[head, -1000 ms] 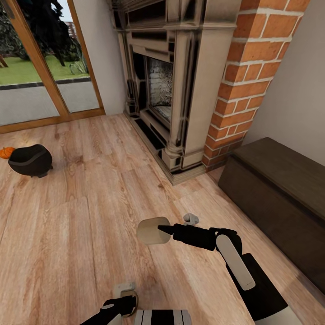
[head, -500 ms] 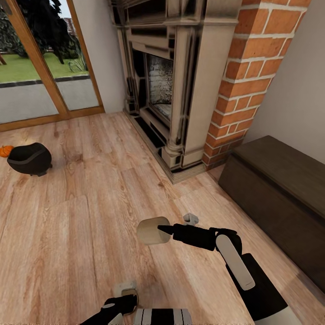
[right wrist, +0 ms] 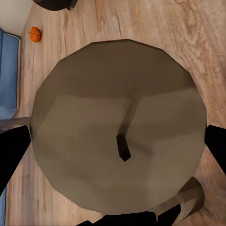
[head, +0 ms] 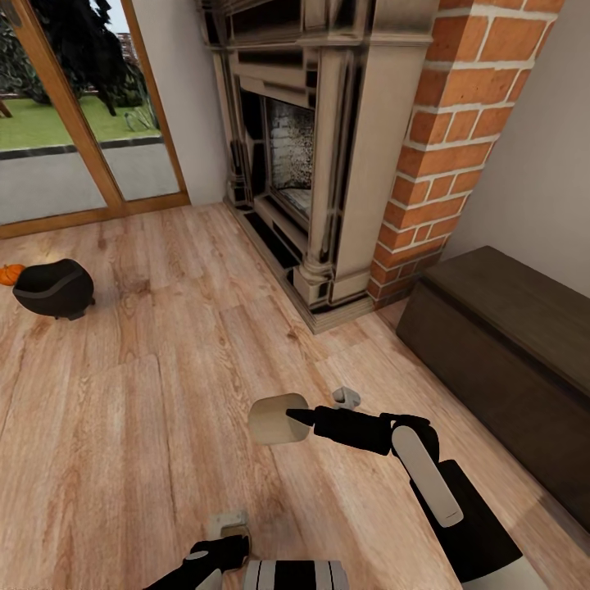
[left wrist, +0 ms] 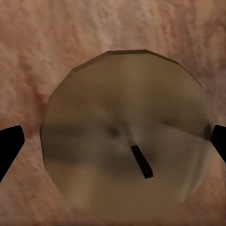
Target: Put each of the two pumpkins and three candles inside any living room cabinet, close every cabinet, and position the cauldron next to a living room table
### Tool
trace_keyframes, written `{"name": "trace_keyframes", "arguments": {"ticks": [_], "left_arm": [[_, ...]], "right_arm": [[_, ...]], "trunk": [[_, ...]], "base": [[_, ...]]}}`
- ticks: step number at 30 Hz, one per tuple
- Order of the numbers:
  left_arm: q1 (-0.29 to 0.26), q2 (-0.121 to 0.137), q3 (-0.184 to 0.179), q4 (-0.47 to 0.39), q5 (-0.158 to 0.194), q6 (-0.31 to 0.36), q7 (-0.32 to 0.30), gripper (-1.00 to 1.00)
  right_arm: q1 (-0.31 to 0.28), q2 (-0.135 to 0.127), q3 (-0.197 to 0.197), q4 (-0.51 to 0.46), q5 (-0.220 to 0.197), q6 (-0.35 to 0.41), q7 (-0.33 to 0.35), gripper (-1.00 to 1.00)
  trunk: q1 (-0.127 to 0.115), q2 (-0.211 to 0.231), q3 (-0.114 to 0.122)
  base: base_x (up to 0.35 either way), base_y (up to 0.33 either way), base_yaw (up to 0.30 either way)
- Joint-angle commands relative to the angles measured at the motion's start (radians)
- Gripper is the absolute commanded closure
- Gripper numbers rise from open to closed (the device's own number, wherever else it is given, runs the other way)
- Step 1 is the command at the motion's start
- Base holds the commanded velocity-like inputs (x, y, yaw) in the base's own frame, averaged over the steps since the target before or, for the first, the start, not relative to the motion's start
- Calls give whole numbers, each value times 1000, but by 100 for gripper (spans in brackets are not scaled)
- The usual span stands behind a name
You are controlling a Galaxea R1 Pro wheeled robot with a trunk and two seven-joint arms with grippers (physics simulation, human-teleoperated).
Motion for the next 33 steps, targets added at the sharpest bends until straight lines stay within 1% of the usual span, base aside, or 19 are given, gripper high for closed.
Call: {"name": "trace_keyframes", "arguments": {"ticks": [1, 12, 13, 33], "left_arm": [[0, 1, -8, 8, 14, 3, 8, -100], [0, 2, -8, 8, 14, 3, 8, -100], [0, 2, -8, 8, 14, 3, 8, 100], [0, 2, -8, 8, 12, 3, 8, 100]], "right_arm": [[-1, -1, 0, 0, 7, 2, 8, 100], [-1, -1, 0, 0, 7, 3, 8, 100], [-1, -1, 0, 0, 7, 2, 8, 100], [-1, -1, 0, 0, 7, 2, 8, 100]], "trunk": [[0, 0, -1], [0, 0, -1], [0, 0, -1], [0, 0, -1]], "base": [[0, 0, 0], [0, 0, 0], [0, 0, 0], [0, 0, 0]]}}
